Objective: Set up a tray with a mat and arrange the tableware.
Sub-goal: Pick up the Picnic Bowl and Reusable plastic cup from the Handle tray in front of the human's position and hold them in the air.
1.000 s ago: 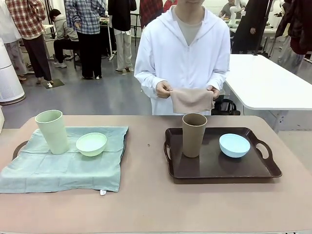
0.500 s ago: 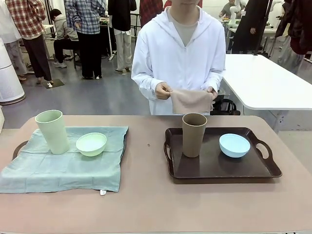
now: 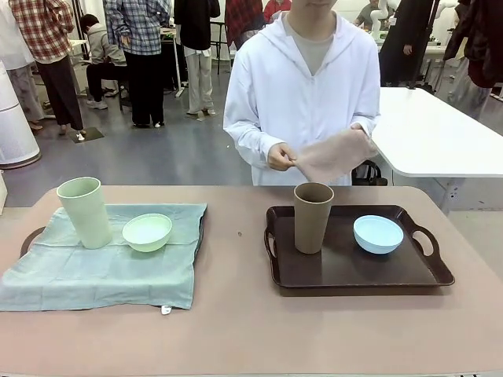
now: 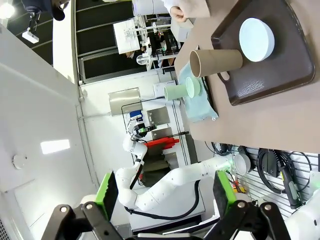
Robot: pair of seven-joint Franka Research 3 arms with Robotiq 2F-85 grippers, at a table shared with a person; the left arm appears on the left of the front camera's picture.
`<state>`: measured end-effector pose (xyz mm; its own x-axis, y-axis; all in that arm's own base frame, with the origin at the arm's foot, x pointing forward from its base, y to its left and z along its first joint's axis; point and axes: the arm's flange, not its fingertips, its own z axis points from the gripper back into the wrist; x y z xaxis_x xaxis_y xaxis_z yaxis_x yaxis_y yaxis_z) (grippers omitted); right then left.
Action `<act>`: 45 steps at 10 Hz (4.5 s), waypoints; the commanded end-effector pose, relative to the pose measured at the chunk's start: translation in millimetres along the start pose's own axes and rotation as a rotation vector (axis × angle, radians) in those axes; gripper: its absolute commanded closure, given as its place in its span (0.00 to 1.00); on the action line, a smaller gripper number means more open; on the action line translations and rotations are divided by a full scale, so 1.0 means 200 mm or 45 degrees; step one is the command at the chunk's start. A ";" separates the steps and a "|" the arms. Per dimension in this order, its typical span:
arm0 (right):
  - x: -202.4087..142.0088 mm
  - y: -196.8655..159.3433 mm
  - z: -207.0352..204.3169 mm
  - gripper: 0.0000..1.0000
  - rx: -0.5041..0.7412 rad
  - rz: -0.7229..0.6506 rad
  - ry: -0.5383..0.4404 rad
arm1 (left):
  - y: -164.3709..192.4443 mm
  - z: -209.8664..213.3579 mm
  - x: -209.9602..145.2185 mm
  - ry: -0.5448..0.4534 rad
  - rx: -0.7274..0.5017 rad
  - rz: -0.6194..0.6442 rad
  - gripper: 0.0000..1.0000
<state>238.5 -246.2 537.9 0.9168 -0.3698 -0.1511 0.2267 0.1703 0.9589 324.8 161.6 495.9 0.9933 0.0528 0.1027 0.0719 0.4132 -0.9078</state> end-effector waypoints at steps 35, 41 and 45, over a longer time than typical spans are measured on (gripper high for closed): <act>0.50 0.12 -1.56 0.00 -1.595 0.313 0.150 | -0.70 -2.68 0.28 0.633 0.159 -1.740 0.00; 0.52 0.02 -1.71 0.00 -1.695 0.495 0.010 | -0.72 -2.69 0.32 0.549 -0.054 -2.151 0.00; 0.55 -0.08 -1.73 0.00 -1.651 0.527 -0.022 | -0.55 -2.83 0.42 0.441 0.010 -2.126 0.00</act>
<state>447.2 24.7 432.3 0.9940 -0.0708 0.0839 0.0695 0.9974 0.0186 442.7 -389.3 384.3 -0.1954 -0.6176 0.7618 0.9713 -0.2294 0.0632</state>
